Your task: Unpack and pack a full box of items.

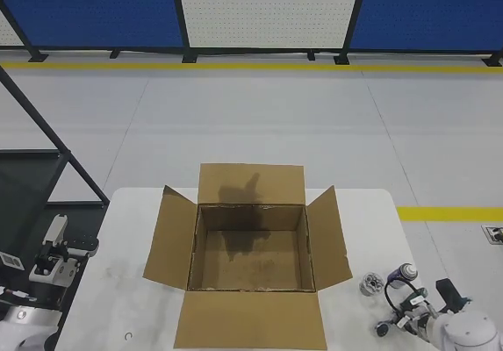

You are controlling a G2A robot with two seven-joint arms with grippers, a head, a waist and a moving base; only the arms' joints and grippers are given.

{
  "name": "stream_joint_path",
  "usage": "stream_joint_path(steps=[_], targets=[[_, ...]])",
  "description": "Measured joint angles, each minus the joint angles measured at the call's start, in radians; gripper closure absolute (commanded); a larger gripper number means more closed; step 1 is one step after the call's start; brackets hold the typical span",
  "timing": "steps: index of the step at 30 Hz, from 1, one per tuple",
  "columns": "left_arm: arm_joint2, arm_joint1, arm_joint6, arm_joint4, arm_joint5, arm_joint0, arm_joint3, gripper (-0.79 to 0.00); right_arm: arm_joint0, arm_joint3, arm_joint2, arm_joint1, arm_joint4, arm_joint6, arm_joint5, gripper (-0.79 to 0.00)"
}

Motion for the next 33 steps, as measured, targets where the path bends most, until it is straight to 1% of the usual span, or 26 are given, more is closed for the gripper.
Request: stream_joint_path(steps=[3,4,5,6,7,9,10,18,20,23,24,26,27,28,30,33], targets=[[0.0,0.0,0.0,0.0,0.0,0.0,0.0,-0.785,0.008,0.016,-0.003,0.003,0.008,-0.006,0.001,0.0],[0.0,0.0,0.0,0.0,0.0,0.0,0.0,-0.785,0.01,0.019,-0.004,0.004,0.01,-0.007,0.001,-0.012],[0.0,0.0,0.0,0.0,0.0,0.0,0.0,-0.785,0.011,0.022,-0.005,0.006,0.013,-0.008,0.0,-0.068],[0.0,0.0,0.0,0.0,0.0,0.0,0.0,-0.785,0.012,0.024,-0.005,0.007,0.015,-0.009,0.0,-0.151],[0.0,0.0,0.0,0.0,0.0,0.0,0.0,-0.785,0.012,0.025,-0.005,0.008,0.018,-0.009,0.0,-0.203],[0.0,0.0,0.0,0.0,0.0,0.0,0.0,-0.785,0.012,0.025,-0.005,0.011,0.022,-0.011,0.0,-0.296],[0.0,0.0,0.0,0.0,0.0,0.0,0.0,-0.785,0.01,0.024,-0.004,0.012,0.024,-0.011,0.0,-0.32],[0.0,0.0,0.0,0.0,0.0,0.0,0.0,-0.785,-0.005,0.003,0.009,0.022,0.053,-0.01,-0.002,-0.36],[0.0,0.0,0.0,0.0,0.0,0.0,0.0,-0.785,-0.018,-0.02,0.028,0.025,0.077,-0.01,-0.009,-0.363],[0.0,0.0,0.0,0.0,0.0,0.0,0.0,-0.785,-0.06,-0.076,0.074,0.029,0.125,-0.006,-0.033,-0.391],[0.0,0.0,0.0,0.0,0.0,0.0,0.0,-0.785,-0.077,-0.098,0.091,0.03,0.14,-0.006,-0.041,-0.443],[0.0,0.0,0.0,0.0,0.0,0.0,0.0,-0.785,-0.12,-0.156,0.133,0.032,0.181,-0.01,-0.064,-0.625],[0.0,0.0,0.0,0.0,0.0,0.0,0.0,-0.785,-0.141,-0.183,0.151,0.033,0.202,-0.012,-0.077,-0.742],[0.0,0.0,0.0,0.0,0.0,0.0,0.0,-0.785,-0.162,-0.211,0.169,0.033,0.224,-0.016,-0.092,-0.785],[0.0,0.0,0.0,0.0,0.0,0.0,0.0,-0.785,-0.214,-0.284,0.208,0.032,0.278,-0.026,-0.154,-0.785],[0.0,0.0,0.0,0.0,0.0,0.0,0.0,-0.785,-0.288,-0.37,0.265,0.029,0.385,-0.05,-0.282,-0.785]])
